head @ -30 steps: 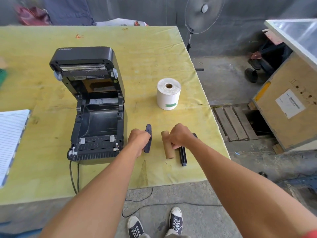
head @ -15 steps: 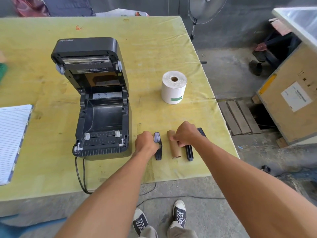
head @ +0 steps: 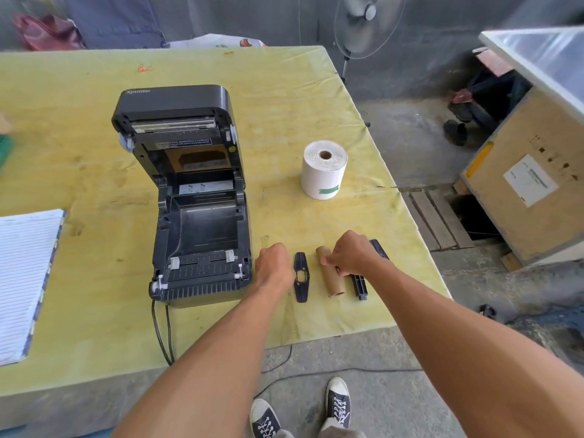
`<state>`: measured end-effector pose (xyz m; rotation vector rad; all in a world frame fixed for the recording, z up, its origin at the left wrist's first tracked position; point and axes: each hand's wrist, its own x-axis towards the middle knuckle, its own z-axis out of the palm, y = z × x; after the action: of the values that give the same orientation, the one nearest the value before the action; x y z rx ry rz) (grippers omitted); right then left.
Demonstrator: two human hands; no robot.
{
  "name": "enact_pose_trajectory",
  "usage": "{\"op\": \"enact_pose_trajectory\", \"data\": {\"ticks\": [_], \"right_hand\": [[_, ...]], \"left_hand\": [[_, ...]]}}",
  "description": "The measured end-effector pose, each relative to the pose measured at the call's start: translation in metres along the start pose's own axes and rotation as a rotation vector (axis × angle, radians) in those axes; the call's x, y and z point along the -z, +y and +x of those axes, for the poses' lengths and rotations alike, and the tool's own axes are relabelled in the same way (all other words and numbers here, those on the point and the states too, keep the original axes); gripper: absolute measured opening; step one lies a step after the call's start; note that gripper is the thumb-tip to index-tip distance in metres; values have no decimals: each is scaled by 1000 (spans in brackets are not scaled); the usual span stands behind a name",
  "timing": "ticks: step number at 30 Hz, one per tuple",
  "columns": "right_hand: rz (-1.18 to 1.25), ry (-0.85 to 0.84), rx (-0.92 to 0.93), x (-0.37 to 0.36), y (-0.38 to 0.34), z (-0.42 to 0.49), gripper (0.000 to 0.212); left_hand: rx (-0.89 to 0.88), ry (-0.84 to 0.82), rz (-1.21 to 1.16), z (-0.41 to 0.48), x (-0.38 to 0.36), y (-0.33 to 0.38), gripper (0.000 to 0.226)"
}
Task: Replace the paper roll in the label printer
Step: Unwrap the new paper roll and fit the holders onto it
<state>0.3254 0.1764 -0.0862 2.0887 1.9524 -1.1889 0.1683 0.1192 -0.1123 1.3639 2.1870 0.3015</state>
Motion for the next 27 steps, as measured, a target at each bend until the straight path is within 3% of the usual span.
{"op": "enact_pose_trajectory", "data": {"ticks": [11,15,19,22,27], "right_hand": [[-49,172,32,23,-20,-12,45],[46,310,70,37,-20,-9,66],[129,377,113,46,-17,14,82],[166,393,136,53,-14,36,87],[196,358,171,69,-13,78,92]], "left_hand": [[-273,69,-64,26,82,37,26],[-540,150,100,45,109,66,24],[-786,193,315,68,112,90,41],[-849,207,422,91,108,103,55],[-833,159,575,126,94,121,57]]}}
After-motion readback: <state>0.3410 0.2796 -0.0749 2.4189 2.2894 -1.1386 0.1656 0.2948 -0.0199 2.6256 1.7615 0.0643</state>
